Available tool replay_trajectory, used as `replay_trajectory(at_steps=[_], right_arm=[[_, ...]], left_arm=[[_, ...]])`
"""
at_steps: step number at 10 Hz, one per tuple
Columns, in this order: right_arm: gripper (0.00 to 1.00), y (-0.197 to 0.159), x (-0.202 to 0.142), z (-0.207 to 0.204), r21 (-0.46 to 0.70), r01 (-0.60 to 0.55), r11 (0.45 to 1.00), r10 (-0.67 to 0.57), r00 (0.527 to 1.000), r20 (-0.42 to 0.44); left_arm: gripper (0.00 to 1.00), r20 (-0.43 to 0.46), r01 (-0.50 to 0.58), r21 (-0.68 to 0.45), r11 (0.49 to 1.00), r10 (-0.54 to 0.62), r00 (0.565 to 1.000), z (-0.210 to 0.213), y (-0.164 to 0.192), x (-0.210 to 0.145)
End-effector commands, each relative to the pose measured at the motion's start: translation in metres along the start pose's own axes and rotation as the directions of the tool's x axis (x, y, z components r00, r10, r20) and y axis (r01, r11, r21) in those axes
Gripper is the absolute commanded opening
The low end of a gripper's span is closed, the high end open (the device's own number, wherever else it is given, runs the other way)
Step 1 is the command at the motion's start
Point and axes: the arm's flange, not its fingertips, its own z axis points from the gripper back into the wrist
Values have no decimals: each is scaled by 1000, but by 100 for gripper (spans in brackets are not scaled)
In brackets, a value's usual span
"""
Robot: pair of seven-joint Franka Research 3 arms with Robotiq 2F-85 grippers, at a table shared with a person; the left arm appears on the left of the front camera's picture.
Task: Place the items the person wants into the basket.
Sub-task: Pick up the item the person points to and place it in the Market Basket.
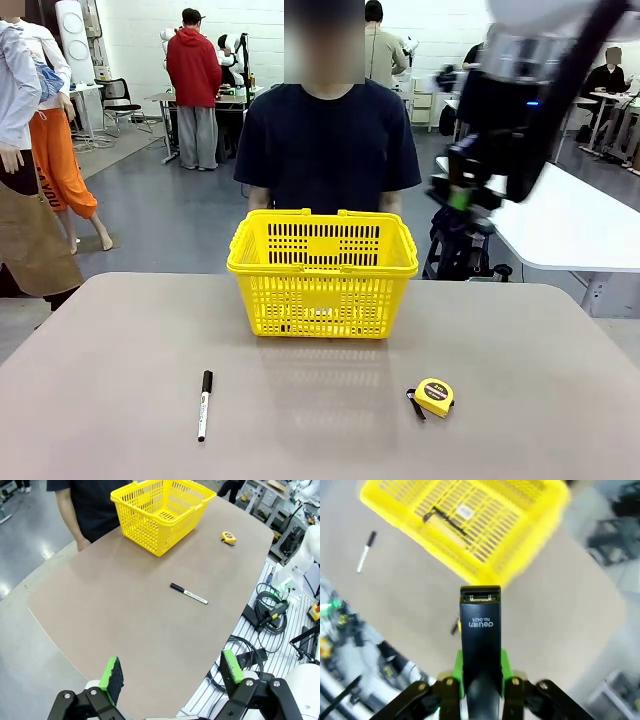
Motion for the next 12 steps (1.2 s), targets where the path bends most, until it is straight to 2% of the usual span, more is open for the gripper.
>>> replay_trajectory(at_steps=[1, 3, 5, 6, 8, 9, 10, 12], right_arm=[[31, -13, 75, -7, 77, -144, 987, 148, 988, -50], [31, 6, 152, -44, 13, -227, 974, 227, 965, -134], [31, 18, 195, -63, -52, -264, 963, 252, 952, -171], [31, 21, 207, -69, -60, -285, 957, 272, 949, -162], [31, 28, 210, -81, -57, -287, 956, 274, 946, -174], [31, 30, 200, -79, -55, -286, 957, 273, 946, -172], [31, 33, 183, -98, -45, -296, 954, 287, 946, -152], [31, 33, 183, -98, -45, -296, 954, 287, 946, -152]], left_arm=[[100, 21, 19, -11, 1000, -19, 1000, 2, 1, 0], [100, 21, 19, -11, 1000, -19, 1000, 2, 1, 0], [100, 21, 19, -11, 1000, -19, 1000, 2, 1, 0], [100, 21, 19, -11, 1000, -19, 1000, 2, 1, 0], [100, 21, 19, -11, 1000, -19, 1000, 2, 1, 0], [100, 21, 19, -11, 1000, -19, 1000, 2, 1, 0], [100, 21, 19, -11, 1000, -19, 1000, 2, 1, 0], [100, 21, 19, -11, 1000, -19, 1000, 2, 1, 0]])
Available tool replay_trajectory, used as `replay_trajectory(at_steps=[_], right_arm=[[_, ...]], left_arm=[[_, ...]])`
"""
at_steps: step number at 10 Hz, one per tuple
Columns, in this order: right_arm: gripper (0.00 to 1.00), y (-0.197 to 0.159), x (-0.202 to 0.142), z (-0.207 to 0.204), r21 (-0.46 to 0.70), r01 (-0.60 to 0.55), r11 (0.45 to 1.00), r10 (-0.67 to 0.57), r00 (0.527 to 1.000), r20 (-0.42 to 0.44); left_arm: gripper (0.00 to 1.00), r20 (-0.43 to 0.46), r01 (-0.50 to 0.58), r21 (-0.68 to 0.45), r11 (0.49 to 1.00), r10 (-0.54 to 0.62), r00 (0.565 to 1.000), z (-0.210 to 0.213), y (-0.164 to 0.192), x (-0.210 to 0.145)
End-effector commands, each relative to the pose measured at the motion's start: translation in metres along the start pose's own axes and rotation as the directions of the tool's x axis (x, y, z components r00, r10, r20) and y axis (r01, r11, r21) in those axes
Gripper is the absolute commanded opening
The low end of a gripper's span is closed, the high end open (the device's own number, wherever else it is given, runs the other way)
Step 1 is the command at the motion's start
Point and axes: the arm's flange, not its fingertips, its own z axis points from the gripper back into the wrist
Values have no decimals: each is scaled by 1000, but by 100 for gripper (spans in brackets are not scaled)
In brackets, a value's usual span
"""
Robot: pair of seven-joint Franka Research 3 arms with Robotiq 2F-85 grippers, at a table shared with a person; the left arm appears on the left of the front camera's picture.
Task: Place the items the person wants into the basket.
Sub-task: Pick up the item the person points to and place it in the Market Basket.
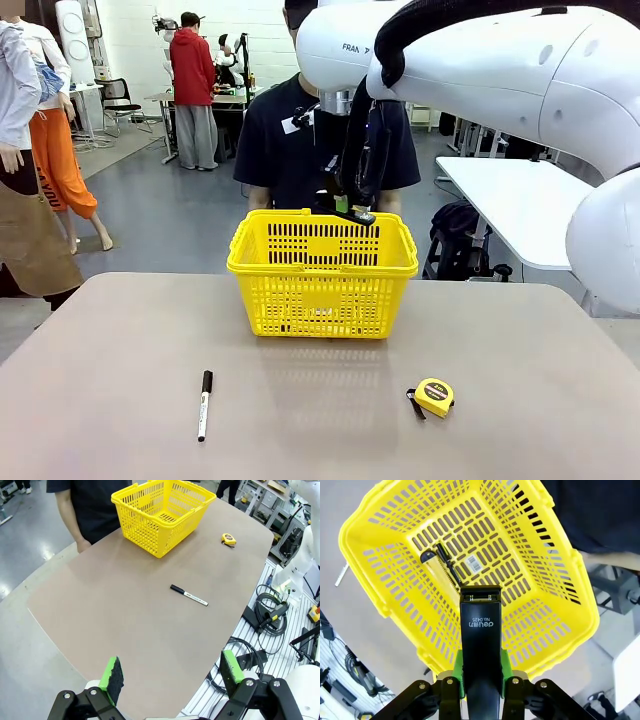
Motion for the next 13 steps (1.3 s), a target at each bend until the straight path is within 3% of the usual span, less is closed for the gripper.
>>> replay_trajectory(at_steps=[1, 3, 8, 13], right_arm=[[31, 0, -1, 0, -5, 0, 1000, 0, 1000, 5], [31, 0, 0, -1, 1, 0, 1000, 0, 1000, -1], [31, 3, 14, -60, 52, -252, 966, 249, 967, 49], [31, 5, 22, -112, 146, -314, 938, 305, 949, 84]], left_arm=[[100, 13, 20, -11, 1000, -20, 1000, 1, 0, 0], [100, 13, 20, -11, 1000, -20, 1000, 1, 0, 0], [100, 13, 20, -11, 1000, -20, 1000, 1, 0, 0], [100, 13, 20, -11, 1000, -20, 1000, 1, 0, 0]])
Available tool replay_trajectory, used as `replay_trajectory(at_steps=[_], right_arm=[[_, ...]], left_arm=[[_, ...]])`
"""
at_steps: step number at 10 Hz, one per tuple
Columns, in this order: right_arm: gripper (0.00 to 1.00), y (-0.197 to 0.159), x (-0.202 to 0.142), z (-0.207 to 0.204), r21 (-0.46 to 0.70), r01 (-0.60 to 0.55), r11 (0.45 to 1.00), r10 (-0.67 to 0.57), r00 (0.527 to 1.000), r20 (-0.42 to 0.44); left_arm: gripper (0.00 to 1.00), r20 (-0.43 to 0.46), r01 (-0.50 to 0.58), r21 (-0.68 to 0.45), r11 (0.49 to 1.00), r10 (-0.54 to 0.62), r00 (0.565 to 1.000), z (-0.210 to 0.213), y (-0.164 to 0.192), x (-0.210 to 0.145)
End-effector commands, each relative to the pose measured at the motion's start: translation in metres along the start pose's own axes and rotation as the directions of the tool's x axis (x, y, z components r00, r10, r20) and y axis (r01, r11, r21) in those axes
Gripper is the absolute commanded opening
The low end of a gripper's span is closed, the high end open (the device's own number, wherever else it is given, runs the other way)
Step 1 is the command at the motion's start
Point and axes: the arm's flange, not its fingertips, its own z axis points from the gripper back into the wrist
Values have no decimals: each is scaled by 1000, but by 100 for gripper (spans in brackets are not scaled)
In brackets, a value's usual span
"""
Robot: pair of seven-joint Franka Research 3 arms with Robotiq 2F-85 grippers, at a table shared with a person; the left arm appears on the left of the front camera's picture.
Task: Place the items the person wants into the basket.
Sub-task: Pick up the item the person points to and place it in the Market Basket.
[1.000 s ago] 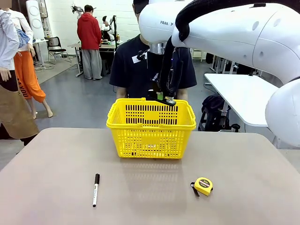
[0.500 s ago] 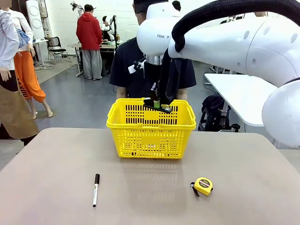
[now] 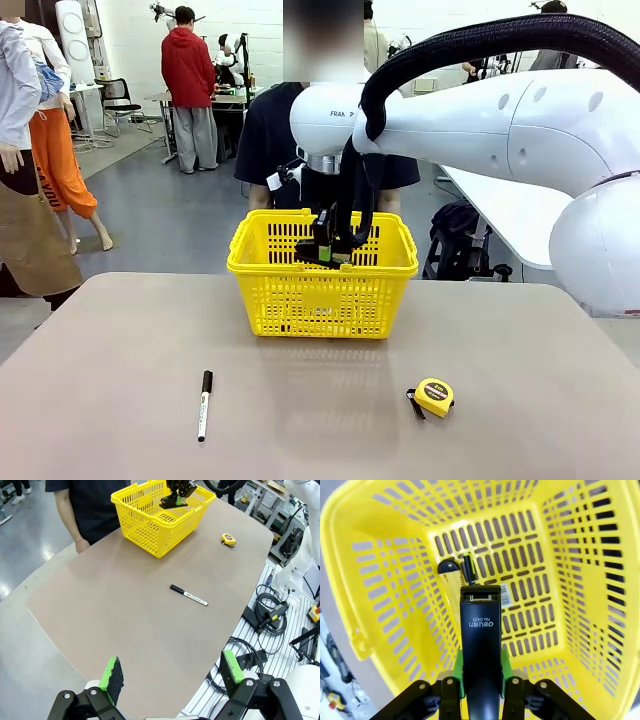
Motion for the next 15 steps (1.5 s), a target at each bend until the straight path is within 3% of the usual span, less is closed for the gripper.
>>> replay_trajectory(at_steps=[1, 5, 6, 7, 8, 15], right_arm=[[31, -5, -4, -14, 33, -31, 999, 29, 999, 41], [31, -14, 6, -40, 64, -32, 997, 33, 999, -11], [40, -14, 7, -41, 59, -35, 998, 36, 999, -14], [91, -14, 6, -41, 51, -36, 998, 37, 999, -17], [99, -14, 7, -42, 49, -37, 998, 38, 999, -17], [100, -12, 6, -41, 32, -37, 999, 38, 999, -20]], left_arm=[[100, 13, 20, -10, 1000, -20, 1000, 2, 0, 0], [100, 13, 20, -10, 1000, -20, 1000, 2, 0, 0], [100, 13, 20, -10, 1000, -20, 1000, 2, 0, 0], [100, 13, 20, -10, 1000, -20, 1000, 2, 0, 0], [100, 13, 20, -10, 1000, -20, 1000, 2, 0, 0], [100, 13, 20, -10, 1000, -20, 1000, 2, 0, 0]])
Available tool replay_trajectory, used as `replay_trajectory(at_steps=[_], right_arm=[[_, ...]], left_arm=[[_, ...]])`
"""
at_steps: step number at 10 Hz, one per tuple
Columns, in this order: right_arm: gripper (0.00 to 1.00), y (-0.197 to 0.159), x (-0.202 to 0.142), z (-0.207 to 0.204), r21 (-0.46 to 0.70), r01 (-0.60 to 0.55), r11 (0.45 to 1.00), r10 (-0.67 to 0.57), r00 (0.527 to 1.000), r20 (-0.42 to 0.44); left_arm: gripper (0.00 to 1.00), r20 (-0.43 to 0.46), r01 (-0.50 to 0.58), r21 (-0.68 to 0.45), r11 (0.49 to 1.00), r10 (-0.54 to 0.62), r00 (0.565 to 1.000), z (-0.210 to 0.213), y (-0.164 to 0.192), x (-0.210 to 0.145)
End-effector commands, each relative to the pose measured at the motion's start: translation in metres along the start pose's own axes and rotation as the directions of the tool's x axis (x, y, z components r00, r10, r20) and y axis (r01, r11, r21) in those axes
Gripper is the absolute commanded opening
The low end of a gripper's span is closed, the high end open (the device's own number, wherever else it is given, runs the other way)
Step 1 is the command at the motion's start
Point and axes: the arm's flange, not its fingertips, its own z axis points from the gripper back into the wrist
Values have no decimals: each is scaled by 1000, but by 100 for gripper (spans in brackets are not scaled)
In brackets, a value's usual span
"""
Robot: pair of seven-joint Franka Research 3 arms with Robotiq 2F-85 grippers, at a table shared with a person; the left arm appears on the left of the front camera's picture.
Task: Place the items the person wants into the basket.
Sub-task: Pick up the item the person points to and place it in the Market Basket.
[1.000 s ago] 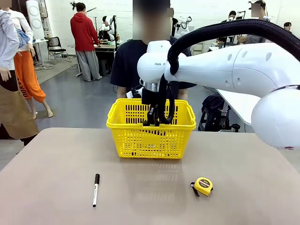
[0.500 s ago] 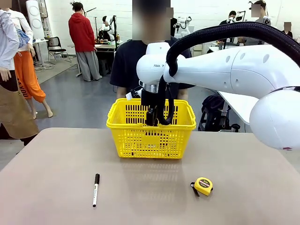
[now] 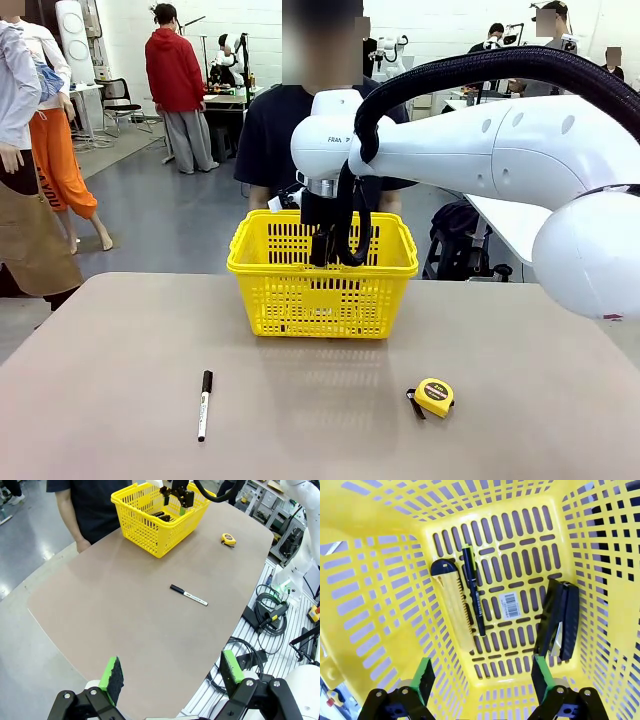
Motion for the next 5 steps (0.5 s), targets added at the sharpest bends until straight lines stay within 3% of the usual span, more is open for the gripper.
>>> replay_trajectory(at_steps=[1, 4, 5], right_arm=[[100, -2, 2, 5, -26, -8, 1000, 8, 1000, -6], [100, -1, -3, 10, -49, 54, 997, -56, 998, -28], [100, 9, -11, 29, -51, 106, 993, -109, 993, -56]], left_arm=[[100, 13, 20, -10, 1000, -20, 1000, 2, 0, 0], [100, 13, 20, -10, 1000, -20, 1000, 2, 0, 0], [100, 13, 20, -10, 1000, -20, 1000, 2, 0, 0]])
